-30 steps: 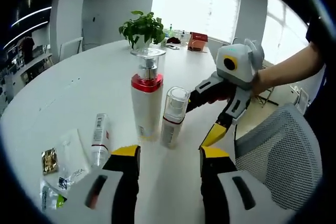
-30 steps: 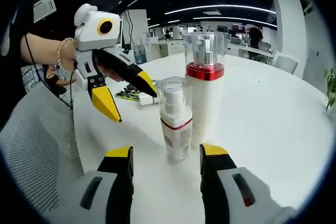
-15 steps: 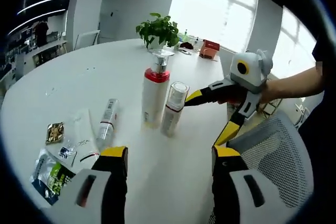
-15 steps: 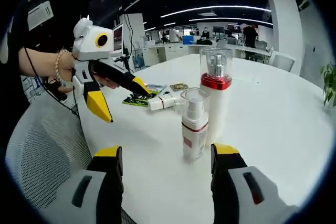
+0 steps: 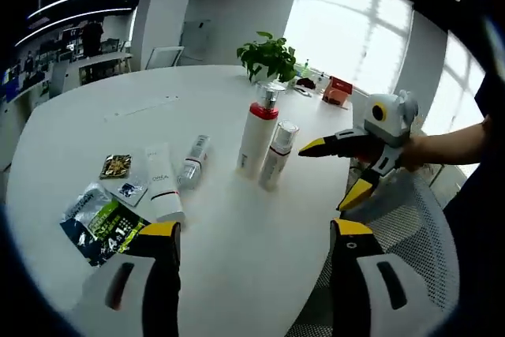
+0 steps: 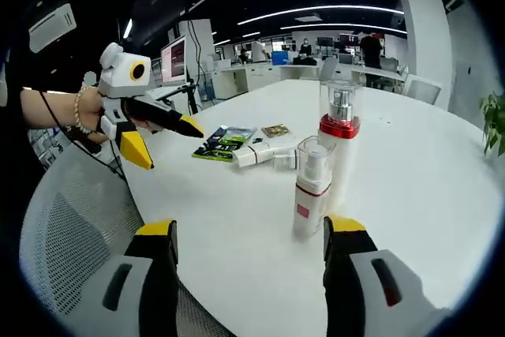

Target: Arrange the skincare products in the storage area until every visible bottle or jar stands upright without overlapping.

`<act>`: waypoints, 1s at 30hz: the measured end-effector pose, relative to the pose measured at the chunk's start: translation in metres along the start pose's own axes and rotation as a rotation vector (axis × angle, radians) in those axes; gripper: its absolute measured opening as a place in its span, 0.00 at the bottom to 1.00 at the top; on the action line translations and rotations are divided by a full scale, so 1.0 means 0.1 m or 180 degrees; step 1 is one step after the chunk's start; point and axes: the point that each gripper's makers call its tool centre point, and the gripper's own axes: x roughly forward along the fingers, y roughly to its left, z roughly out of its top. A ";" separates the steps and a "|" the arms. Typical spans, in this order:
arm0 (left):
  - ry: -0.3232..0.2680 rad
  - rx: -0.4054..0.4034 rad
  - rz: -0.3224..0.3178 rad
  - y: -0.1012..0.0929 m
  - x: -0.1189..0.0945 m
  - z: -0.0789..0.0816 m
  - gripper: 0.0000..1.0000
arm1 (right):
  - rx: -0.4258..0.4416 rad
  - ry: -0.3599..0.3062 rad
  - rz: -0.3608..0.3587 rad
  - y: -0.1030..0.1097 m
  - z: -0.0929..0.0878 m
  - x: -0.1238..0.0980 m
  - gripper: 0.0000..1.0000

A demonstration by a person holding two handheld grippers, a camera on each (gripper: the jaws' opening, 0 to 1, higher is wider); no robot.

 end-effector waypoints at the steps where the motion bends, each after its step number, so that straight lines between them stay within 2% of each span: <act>1: -0.0019 -0.0012 0.0033 0.01 -0.04 -0.01 0.72 | 0.0008 -0.0002 0.0004 0.02 0.02 -0.01 0.77; 5: -0.0055 -0.0082 0.0132 0.05 -0.16 -0.07 0.74 | 0.0202 -0.0192 -0.0004 0.02 0.17 -0.01 0.80; 8: -0.0090 -0.0148 0.0178 0.09 -0.25 -0.11 0.75 | 0.0202 -0.0214 -0.0010 0.02 0.20 0.00 0.83; 16: -0.0082 -0.0245 0.0275 0.09 -0.42 -0.26 0.81 | 0.0286 -0.0153 0.0010 0.11 0.19 0.03 0.91; 19: -0.0017 -0.0269 0.0315 0.08 -0.49 -0.34 0.84 | 0.0451 -0.0135 0.0010 0.16 0.18 0.03 0.95; 22: 0.0035 -0.0285 0.0330 0.08 -0.54 -0.41 0.89 | 0.0399 -0.0113 -0.0017 0.17 0.18 0.04 0.97; 26: 0.0051 -0.0369 0.0323 0.10 -0.61 -0.52 0.96 | 0.0466 -0.0133 -0.0010 0.17 0.19 0.04 0.99; 30: 0.0060 -0.0502 0.0328 0.08 -0.63 -0.61 0.99 | 0.0424 -0.0018 -0.0014 0.20 0.13 0.07 0.99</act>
